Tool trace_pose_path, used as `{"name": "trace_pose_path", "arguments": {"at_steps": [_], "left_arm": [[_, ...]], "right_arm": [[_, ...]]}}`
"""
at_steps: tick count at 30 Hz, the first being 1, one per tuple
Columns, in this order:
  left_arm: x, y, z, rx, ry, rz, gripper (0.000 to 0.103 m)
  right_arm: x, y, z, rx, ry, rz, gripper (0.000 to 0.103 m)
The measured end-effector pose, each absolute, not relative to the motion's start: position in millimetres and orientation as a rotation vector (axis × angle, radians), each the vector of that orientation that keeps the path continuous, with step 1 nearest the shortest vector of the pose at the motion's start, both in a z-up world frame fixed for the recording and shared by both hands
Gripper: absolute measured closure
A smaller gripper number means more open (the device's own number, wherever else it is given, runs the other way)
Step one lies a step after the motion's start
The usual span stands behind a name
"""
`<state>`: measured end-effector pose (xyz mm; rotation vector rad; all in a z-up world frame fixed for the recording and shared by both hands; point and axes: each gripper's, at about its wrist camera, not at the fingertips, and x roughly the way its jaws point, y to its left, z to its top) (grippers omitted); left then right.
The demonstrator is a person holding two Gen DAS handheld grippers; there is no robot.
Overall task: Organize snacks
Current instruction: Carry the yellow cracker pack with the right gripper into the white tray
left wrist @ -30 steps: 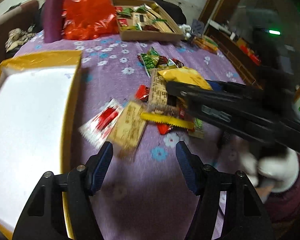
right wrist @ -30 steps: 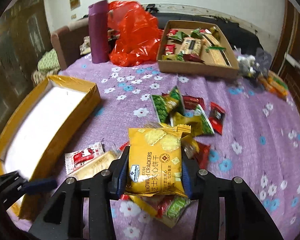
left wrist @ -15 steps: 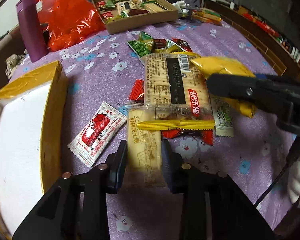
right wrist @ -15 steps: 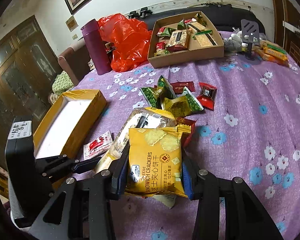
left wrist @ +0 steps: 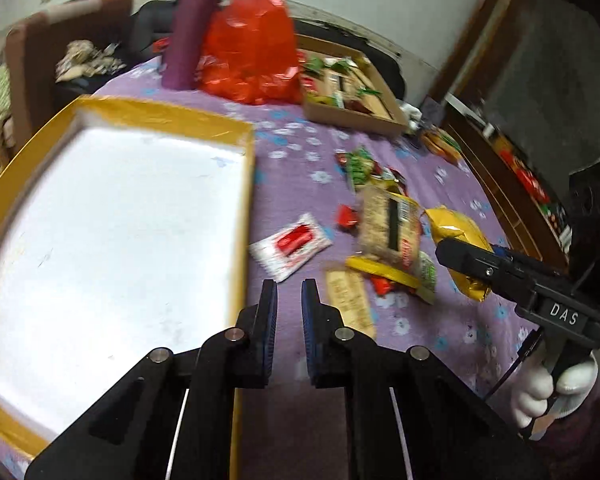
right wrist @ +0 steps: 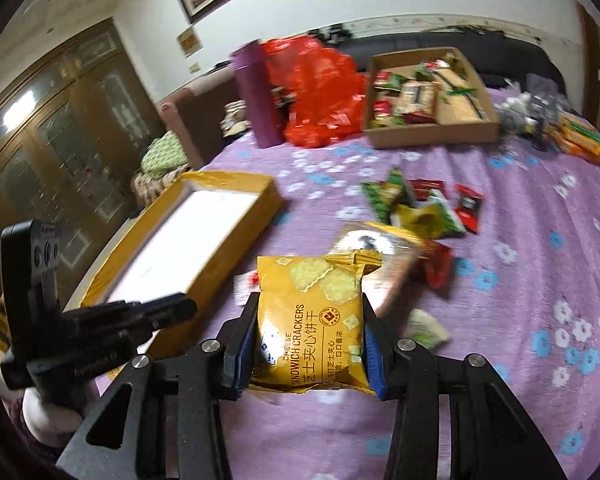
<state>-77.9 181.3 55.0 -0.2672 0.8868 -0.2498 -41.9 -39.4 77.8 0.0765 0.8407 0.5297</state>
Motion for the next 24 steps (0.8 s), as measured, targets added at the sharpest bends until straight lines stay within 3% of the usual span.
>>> {"name": "trace_pose_path", "arguments": {"at_steps": [7, 11, 12, 13, 15, 17, 24], "left_arm": [[-76, 132, 39, -0.194, 0.966, -0.377, 0.087], [-61, 88, 24, -0.078, 0.992, -0.364, 0.069], [-60, 78, 25, -0.026, 0.956, -0.337, 0.055], [-59, 72, 23, 0.011, 0.951, -0.315, 0.049], [-55, 60, 11, 0.084, 0.966, -0.277, 0.051], [-56, 62, 12, 0.087, 0.948, -0.282, 0.072], [-68, 113, 34, -0.141, 0.922, -0.310, 0.073]], "right_arm": [[-39, -21, 72, 0.119, 0.880, 0.532, 0.058], [-45, -32, 74, 0.132, 0.878, 0.489, 0.058], [-46, -37, 76, 0.132, 0.872, 0.478, 0.058], [-48, -42, 78, 0.133, 0.863, 0.469, 0.058], [-52, -52, 83, 0.134, 0.841, 0.447, 0.058], [-54, -62, 87, 0.136, 0.824, 0.435, 0.058], [-58, -60, 90, 0.120, 0.814, 0.458, 0.058]]}}
